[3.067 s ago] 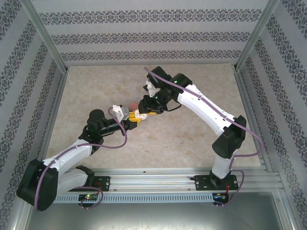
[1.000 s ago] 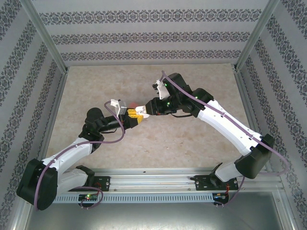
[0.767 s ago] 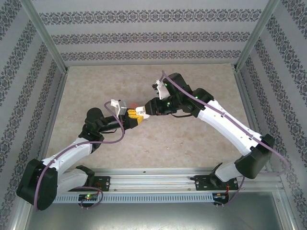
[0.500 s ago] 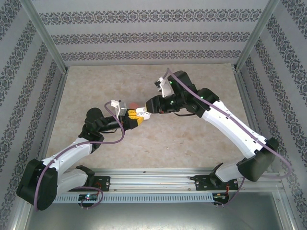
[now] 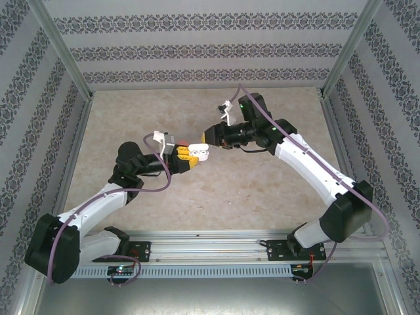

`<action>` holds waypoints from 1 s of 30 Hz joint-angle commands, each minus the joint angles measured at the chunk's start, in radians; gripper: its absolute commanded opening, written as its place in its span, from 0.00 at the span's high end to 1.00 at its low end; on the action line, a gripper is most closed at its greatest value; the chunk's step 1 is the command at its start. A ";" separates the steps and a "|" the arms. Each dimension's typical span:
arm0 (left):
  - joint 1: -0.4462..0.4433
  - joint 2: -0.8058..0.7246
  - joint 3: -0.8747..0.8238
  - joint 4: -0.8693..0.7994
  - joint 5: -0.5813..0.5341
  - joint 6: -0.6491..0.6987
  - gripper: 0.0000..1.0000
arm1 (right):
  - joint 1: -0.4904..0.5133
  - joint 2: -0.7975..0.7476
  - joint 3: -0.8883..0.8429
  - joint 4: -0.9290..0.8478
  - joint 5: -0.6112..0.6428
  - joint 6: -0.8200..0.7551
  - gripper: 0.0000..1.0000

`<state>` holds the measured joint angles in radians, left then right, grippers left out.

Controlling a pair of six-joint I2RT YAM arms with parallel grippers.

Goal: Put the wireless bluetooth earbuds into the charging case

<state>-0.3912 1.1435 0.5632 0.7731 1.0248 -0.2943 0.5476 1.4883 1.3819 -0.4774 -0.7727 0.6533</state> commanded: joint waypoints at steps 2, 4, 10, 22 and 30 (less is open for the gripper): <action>0.007 0.044 0.062 0.117 0.006 -0.107 1.00 | 0.030 0.001 -0.010 0.071 -0.142 -0.003 0.69; 0.015 0.068 0.065 0.163 -0.006 -0.168 1.00 | 0.031 -0.013 -0.016 0.088 -0.156 -0.004 0.69; 0.040 0.129 0.062 0.284 -0.010 -0.298 1.00 | 0.029 -0.058 -0.046 0.142 -0.207 -0.007 0.68; 0.046 0.124 0.084 0.285 -0.014 -0.372 1.00 | -0.023 -0.158 -0.179 0.306 -0.150 0.060 0.47; 0.049 0.106 0.133 0.204 -0.015 -0.432 1.00 | -0.021 -0.169 -0.247 0.497 -0.178 0.128 0.45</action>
<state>-0.3511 1.2671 0.6529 0.9771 1.0153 -0.6865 0.5274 1.3338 1.1538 -0.1043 -0.9123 0.7433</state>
